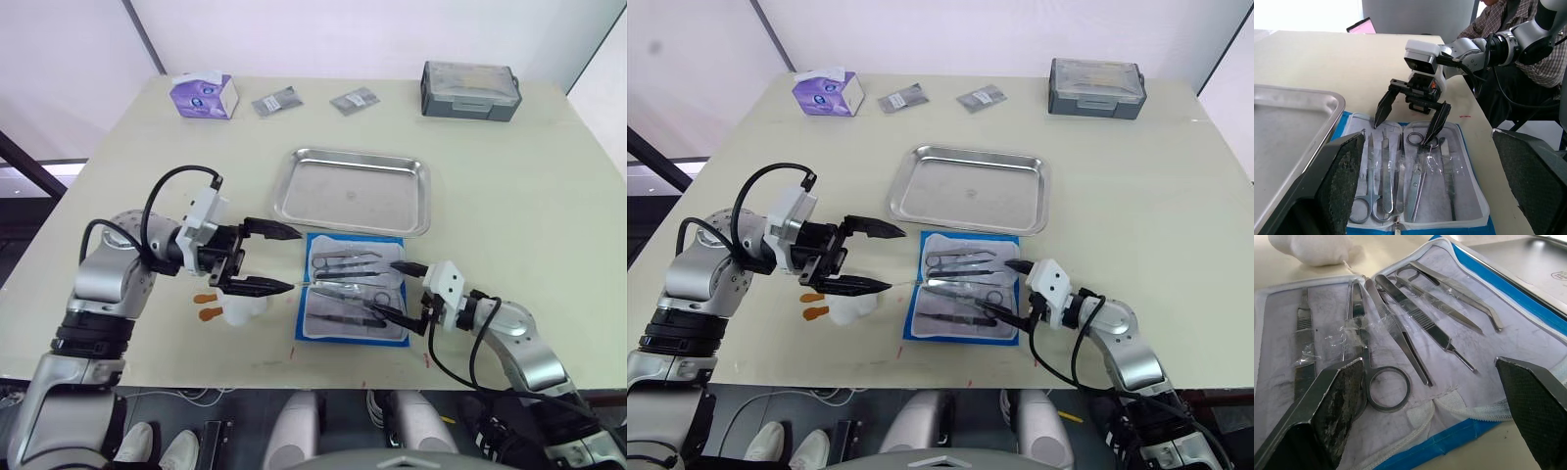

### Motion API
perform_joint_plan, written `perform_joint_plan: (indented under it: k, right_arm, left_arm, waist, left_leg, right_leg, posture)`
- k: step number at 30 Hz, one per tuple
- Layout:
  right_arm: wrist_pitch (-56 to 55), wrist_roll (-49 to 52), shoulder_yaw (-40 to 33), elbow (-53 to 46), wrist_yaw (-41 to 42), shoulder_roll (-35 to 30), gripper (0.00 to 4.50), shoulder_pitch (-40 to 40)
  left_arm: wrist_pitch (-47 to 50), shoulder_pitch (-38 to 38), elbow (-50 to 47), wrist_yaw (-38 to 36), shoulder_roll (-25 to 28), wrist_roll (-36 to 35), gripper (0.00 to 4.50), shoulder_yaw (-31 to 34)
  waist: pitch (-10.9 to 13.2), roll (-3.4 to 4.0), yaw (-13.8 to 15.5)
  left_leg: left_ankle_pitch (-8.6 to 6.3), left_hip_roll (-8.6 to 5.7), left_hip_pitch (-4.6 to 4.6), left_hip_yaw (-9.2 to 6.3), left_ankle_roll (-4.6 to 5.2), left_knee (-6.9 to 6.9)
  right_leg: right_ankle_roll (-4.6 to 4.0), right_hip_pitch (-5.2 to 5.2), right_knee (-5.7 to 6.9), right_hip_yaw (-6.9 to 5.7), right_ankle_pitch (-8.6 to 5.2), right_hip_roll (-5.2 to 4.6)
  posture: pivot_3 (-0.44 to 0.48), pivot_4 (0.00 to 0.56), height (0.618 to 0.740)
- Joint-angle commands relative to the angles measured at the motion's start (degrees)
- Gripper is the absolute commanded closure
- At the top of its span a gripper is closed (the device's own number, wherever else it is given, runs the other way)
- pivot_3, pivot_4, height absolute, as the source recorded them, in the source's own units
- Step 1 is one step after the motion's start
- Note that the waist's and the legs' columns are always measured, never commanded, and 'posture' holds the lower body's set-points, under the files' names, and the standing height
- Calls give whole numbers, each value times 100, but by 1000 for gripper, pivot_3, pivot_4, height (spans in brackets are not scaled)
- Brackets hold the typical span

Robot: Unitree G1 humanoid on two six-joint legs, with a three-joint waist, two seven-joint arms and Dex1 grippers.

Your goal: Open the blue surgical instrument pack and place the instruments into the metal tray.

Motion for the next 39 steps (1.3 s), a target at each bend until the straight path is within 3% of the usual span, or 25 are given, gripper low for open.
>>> perform_joint_plan:
  k: [1,9,27,33,38,39]
  right_arm:
    - [371,-188,198,131,-40,-65,0,133]
    - [870,93,102,323,-228,225,0,246]
    - [678,-169,229,566,-236,176,0,354]
    - [673,-182,234,592,-234,185,0,321]
    - [653,-195,289,632,-171,192,0,242]
    - [654,-195,290,626,-164,185,0,236]
  left_arm:
    - [-42,-10,-174,-234,-21,15,82,131]
    - [-64,3,-52,-162,-142,89,82,161]
    - [-273,-34,369,-22,-401,380,82,207]
    - [-626,-401,1057,287,-733,788,82,194]
    - [-1328,-1117,2442,-157,-1117,1141,82,85]
    - [-1428,-1200,2630,-220,-1151,1183,616,40]
  waist:
    - [0,0,4]
    - [-7,-9,-12]
    - [-40,-41,-8]
    - [-56,-53,6]
    - [-73,-67,-8]
    - [-74,-67,-18]
  left_leg:
    - [0,0,0,0,0,0]
    - [0,3,8,0,0,0]
    - [0,6,14,0,1,-1]
    - [0,6,14,-1,1,-1]
    - [0,2,15,-3,0,-1]
    - [0,2,15,-2,0,-1]
  right_leg:
    - [0,0,0,0,0,0]
    - [0,4,1,2,0,4]
    - [0,8,1,1,0,8]
    - [0,8,1,0,0,8]
    - [0,9,1,-3,0,7]
    - [0,9,0,-2,0,8]
  posture:
    - [0,150,738]
    - [0,150,738]
    - [0,150,738]
    - [0,150,738]
    - [0,150,738]
    - [0,150,738]
